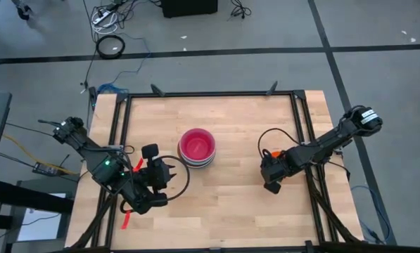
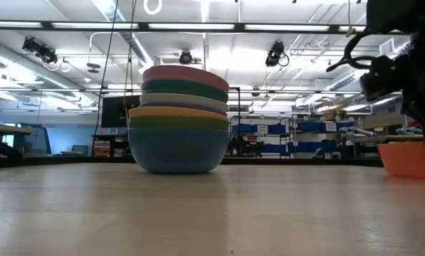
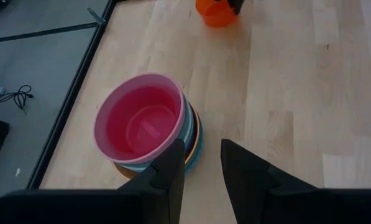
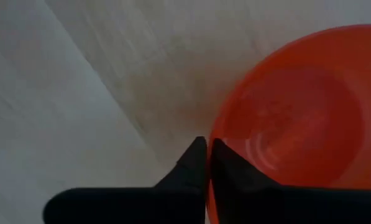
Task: Nest bowls inside each other
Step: Stack the orange bowl on top of the red bowl
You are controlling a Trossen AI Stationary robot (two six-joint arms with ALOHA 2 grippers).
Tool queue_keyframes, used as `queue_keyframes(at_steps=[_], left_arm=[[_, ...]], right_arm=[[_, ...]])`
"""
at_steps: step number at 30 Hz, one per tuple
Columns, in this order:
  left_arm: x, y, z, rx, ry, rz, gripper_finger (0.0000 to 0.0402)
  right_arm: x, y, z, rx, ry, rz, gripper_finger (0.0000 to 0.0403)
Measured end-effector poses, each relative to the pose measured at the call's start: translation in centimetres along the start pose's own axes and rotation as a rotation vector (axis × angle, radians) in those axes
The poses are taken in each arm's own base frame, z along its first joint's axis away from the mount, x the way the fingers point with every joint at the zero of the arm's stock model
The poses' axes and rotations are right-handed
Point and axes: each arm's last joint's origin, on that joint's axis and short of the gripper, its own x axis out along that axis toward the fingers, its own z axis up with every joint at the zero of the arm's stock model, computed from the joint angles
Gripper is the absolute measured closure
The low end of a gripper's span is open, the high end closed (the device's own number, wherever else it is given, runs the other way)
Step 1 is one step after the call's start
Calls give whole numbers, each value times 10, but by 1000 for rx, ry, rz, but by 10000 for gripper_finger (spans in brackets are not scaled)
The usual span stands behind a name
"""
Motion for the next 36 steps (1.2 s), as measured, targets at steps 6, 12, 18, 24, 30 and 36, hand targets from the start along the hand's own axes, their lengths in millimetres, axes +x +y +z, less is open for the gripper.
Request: queue_keyframes(at_steps=[6, 12, 18, 24, 30, 36], left_arm=[[0, 0, 0, -1, -2, 2, 289], [0, 1, 0, -1, -14, 19, 289], [0, 1, 0, -9, -17, 24, 289], [0, 1, 1, -13, -18, 24, 289], [0, 1, 1, -15, -20, 25, 289], [0, 1, 1, -13, -18, 26, 289]], right_arm=[[-36, 9, 22, -81, -143, -84, 403], [-109, 21, 79, -173, -478, -44, 403], [-167, 31, 120, -277, -812, 151, 403], [-158, 39, 150, -343, -871, 299, 403], [-126, 47, 183, -385, -814, 281, 403], [-115, 57, 214, -438, -769, 261, 403]])
